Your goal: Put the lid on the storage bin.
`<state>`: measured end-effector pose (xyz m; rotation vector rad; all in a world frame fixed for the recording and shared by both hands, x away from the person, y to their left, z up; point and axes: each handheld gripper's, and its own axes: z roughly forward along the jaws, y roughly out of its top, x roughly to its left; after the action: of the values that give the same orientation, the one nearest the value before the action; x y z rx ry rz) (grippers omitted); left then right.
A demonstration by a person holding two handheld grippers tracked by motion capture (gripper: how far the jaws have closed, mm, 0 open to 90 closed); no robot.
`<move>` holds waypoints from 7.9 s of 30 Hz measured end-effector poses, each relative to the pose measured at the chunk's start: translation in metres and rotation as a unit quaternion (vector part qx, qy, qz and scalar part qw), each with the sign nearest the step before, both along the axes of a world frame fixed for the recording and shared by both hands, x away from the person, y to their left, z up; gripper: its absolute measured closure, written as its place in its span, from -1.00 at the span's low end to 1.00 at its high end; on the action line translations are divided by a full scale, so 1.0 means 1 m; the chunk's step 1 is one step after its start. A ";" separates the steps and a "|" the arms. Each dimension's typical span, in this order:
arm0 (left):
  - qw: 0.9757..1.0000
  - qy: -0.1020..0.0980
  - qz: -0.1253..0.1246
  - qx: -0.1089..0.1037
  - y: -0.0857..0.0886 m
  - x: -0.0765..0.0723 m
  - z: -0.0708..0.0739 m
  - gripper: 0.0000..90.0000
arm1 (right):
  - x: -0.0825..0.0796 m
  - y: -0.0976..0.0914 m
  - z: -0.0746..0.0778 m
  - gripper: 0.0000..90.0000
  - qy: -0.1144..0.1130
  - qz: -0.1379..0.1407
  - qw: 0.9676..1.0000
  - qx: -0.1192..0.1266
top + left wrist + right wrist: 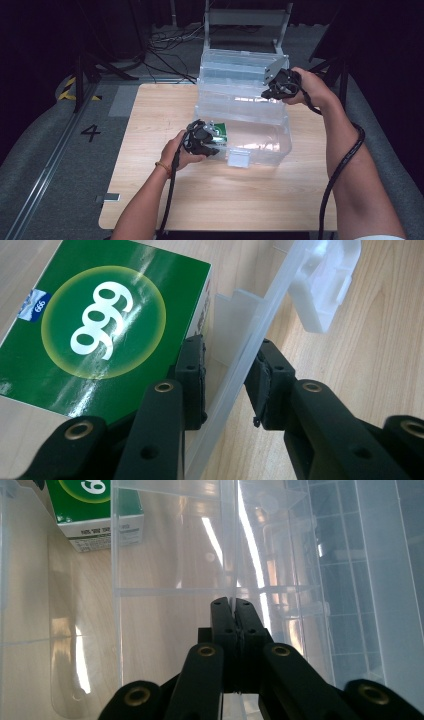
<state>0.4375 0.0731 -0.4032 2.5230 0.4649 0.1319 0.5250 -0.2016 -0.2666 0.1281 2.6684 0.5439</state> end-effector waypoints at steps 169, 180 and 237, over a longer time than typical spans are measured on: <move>0.962 -0.104 0.151 -0.201 0.045 0.050 0.130 0.48 | -0.104 -0.013 -0.045 0.86 -0.062 0.015 0.998 0.021; 0.959 -0.107 0.152 -0.212 0.048 0.049 0.132 0.62 | -0.111 -0.013 -0.051 0.84 -0.078 0.007 0.997 0.026; 0.972 -0.101 0.100 -0.187 0.051 0.007 0.108 0.65 | -0.173 -0.110 -0.062 0.35 -0.075 -0.077 0.978 0.177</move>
<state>0.4444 0.1242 -0.2951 2.0662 0.5980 0.3399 0.3524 -0.3115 -0.3286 0.3755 2.3679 0.9326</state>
